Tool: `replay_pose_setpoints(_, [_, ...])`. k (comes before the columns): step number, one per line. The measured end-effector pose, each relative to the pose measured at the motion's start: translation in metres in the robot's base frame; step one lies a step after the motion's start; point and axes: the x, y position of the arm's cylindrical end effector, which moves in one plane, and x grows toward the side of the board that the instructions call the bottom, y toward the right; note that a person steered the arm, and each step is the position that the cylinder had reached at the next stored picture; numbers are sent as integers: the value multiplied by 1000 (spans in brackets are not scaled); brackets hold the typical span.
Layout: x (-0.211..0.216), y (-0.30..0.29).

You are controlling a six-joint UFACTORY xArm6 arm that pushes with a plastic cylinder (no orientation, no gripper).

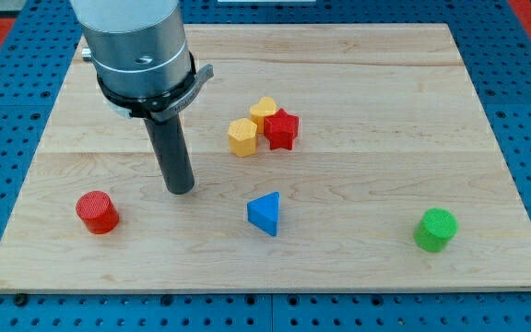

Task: Push the red circle slightly right

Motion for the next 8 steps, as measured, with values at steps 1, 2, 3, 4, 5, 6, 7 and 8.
replay_pose_setpoints(1, [5,4])
replay_pose_setpoints(2, [23,3])
replay_pose_setpoints(3, [67,-12])
replay_pose_setpoints(4, [81,-63])
replay_pose_setpoints(5, [72,-134])
replay_pose_setpoints(6, [63,-130])
replay_pose_setpoints(7, [59,-93])
replay_pose_setpoints(8, [55,-55])
